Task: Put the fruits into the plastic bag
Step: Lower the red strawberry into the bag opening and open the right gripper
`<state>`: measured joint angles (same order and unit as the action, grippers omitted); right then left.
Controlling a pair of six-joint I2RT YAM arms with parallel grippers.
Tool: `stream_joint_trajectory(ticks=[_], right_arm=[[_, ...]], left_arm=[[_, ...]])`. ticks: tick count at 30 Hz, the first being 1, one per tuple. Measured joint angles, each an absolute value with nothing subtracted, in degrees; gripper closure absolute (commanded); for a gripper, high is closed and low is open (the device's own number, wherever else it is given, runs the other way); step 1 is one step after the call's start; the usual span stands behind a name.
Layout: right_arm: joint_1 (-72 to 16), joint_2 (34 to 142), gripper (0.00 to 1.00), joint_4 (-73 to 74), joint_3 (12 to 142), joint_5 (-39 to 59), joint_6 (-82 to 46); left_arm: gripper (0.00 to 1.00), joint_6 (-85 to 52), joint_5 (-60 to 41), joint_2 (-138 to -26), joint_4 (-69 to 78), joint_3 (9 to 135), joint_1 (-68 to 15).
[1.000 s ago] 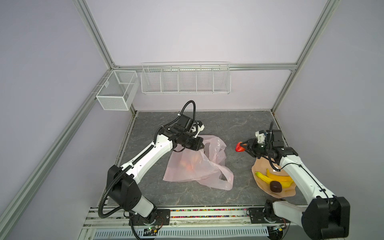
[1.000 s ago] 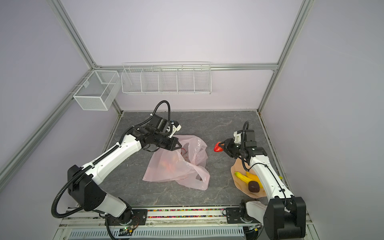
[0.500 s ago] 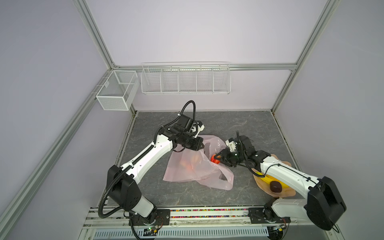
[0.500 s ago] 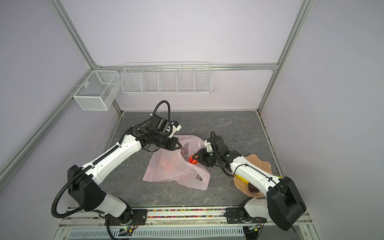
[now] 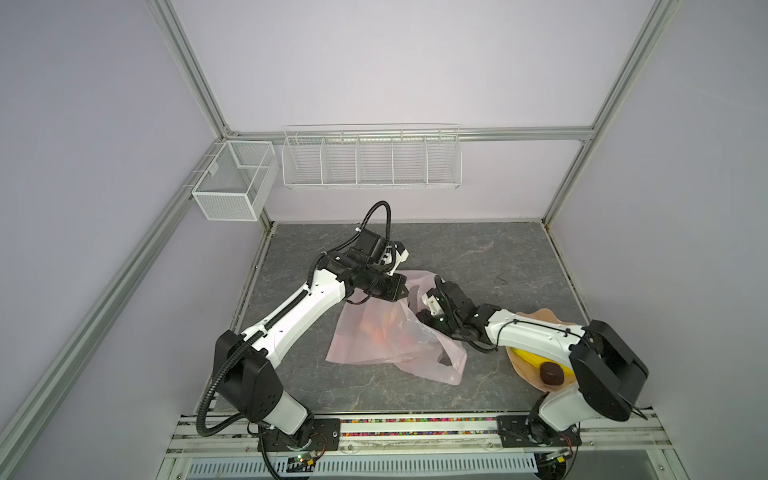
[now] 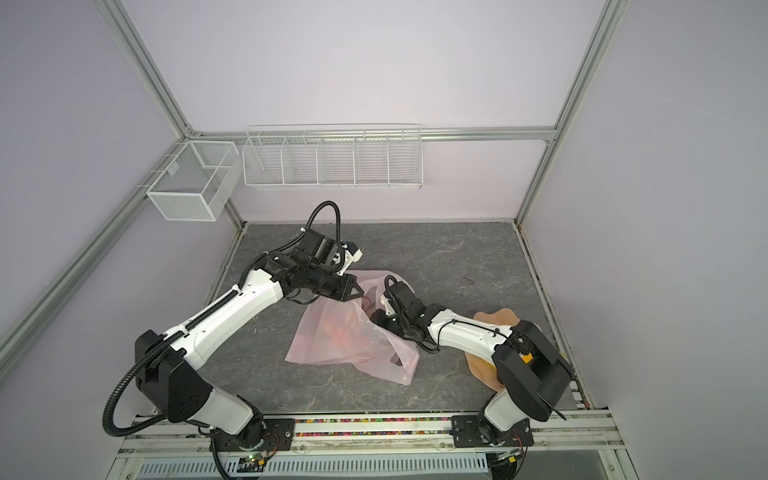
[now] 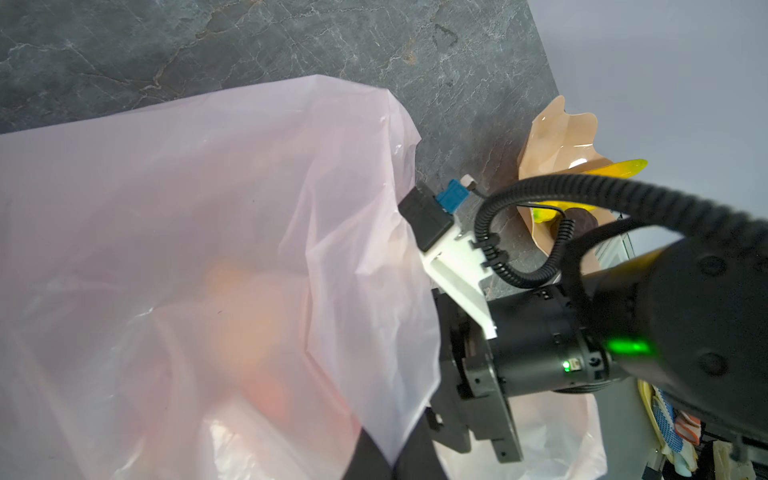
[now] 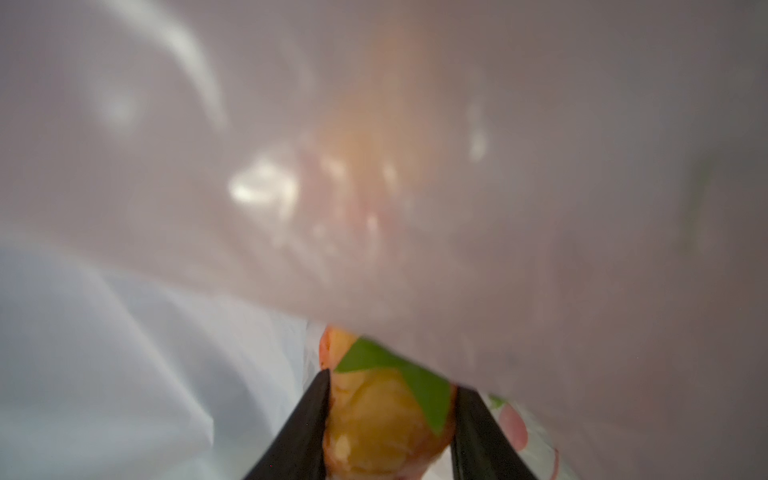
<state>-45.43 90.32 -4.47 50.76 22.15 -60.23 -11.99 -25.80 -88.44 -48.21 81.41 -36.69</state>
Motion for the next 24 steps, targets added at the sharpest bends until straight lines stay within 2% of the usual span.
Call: stream_joint_trajectory(ticks=[4,10,12,15,24], right_arm=[[-45.54,95.42,0.62,-2.92,55.27,22.35,-60.27],[-45.98,101.82,0.38,-1.61,61.14,23.57,-61.23],[-46.44,102.83,0.27,-1.43,62.26,24.32,-61.58],[-47.00,103.09,0.16,-1.41,62.89,25.61,-61.67],[-47.00,99.42,0.07,-7.79,61.82,26.76,-60.69]], left_arm=[[1.00,-12.38,-25.80,-88.44,-48.14,81.41,-36.69],[1.00,-12.40,-25.78,-88.44,-47.88,81.41,-36.69],[1.00,-12.40,-25.71,-88.44,-47.88,81.41,-36.69],[1.00,-12.38,-25.43,-88.44,-47.88,81.41,-36.69],[1.00,-12.36,-24.95,-88.42,-47.90,81.36,-35.94]])
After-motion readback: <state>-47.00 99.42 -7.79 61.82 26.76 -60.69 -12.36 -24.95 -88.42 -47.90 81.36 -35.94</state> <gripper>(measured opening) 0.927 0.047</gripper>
